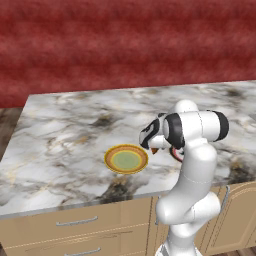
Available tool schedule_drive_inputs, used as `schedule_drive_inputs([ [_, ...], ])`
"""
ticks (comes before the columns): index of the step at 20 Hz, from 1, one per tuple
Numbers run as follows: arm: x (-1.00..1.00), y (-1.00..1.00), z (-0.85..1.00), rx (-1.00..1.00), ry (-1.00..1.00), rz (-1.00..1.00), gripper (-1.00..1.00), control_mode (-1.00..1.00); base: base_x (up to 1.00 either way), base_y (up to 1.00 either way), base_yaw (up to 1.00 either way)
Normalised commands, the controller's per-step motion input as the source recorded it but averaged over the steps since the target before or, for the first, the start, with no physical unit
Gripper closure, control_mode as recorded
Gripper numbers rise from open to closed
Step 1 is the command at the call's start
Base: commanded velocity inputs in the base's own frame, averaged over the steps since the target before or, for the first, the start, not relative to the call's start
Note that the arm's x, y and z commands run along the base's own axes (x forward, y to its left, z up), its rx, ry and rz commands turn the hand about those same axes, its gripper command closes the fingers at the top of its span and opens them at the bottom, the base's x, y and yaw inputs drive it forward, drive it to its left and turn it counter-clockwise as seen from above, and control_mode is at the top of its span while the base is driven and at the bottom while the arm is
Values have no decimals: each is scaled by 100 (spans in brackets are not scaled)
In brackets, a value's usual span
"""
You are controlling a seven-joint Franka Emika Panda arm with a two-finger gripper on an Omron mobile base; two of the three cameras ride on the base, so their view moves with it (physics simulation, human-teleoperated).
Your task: Place the pastries on the plates.
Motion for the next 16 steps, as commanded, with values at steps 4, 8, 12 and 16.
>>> schedule_drive_inputs([
  [4,12,0,-8,0,0,0,100,-100,0,0,0],
  [8,0,0,0,0,0,0,100,-100,0,0,0],
  [12,-15,0,27,0,-6,0,100,-100,0,0,0],
  [16,-31,0,74,0,-11,5,100,-100,0,0,0],
])
